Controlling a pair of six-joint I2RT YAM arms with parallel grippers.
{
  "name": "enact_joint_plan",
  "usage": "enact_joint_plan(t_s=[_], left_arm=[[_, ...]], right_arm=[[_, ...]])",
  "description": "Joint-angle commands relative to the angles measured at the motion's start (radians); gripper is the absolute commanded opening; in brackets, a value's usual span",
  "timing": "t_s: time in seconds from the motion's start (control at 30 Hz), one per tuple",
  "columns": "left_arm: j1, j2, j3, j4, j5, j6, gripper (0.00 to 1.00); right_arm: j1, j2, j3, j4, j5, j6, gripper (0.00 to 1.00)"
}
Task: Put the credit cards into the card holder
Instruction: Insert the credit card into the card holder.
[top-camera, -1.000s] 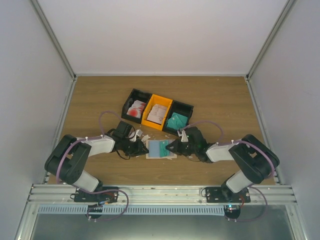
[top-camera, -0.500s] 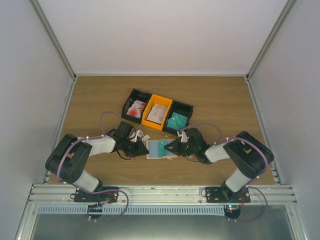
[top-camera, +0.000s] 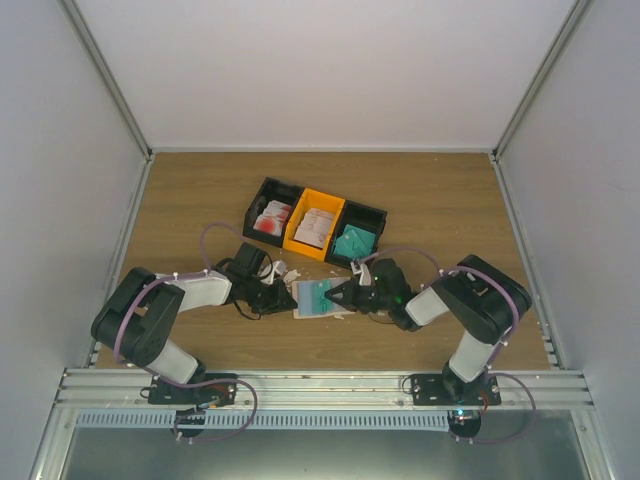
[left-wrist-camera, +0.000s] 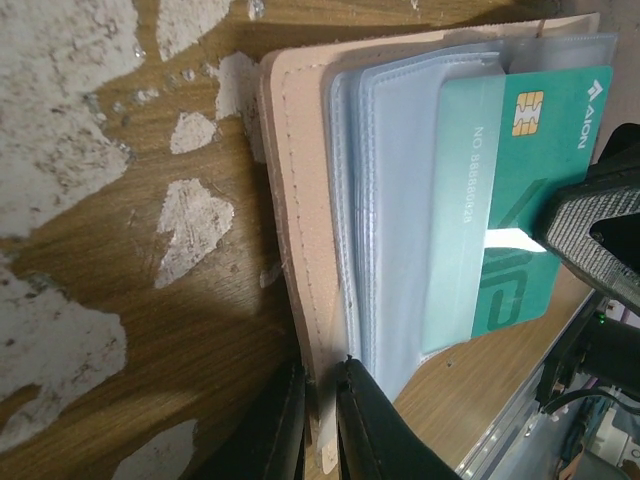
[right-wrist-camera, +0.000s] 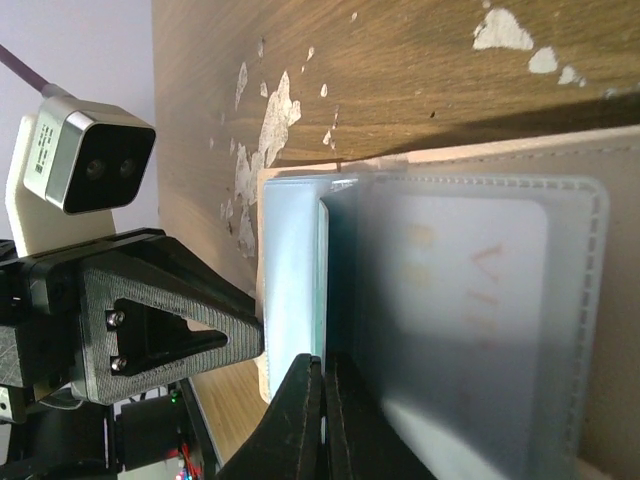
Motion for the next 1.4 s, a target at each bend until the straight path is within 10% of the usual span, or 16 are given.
enact_joint_plan(t_s=[0.0,0.4,1.03,1.37], left_arm=[[-0.013,0.006,-0.002,0.017,0.003,0.006,0.13],[-0.017,0.003,-0.005,0.020,0.007,0.005,0.11],[-0.018,-0.012,-0.011,0.032,0.025,0.015,0.11],[-0.018,-0.058,-0.007,0.062,0.055,0.004,0.15]], right_arm=[[0.012,0.056,-0.005,0.049,-0.029,0.021,0.01],[0.034,0.089,0.034,0.026,-0.032,0.015,0.04],[0.036,-0.223,0.106,-0.456,0.208,-0.108,0.59],[0.036,-0.291,0.204,-0.739,0.336,-0.185,0.59]])
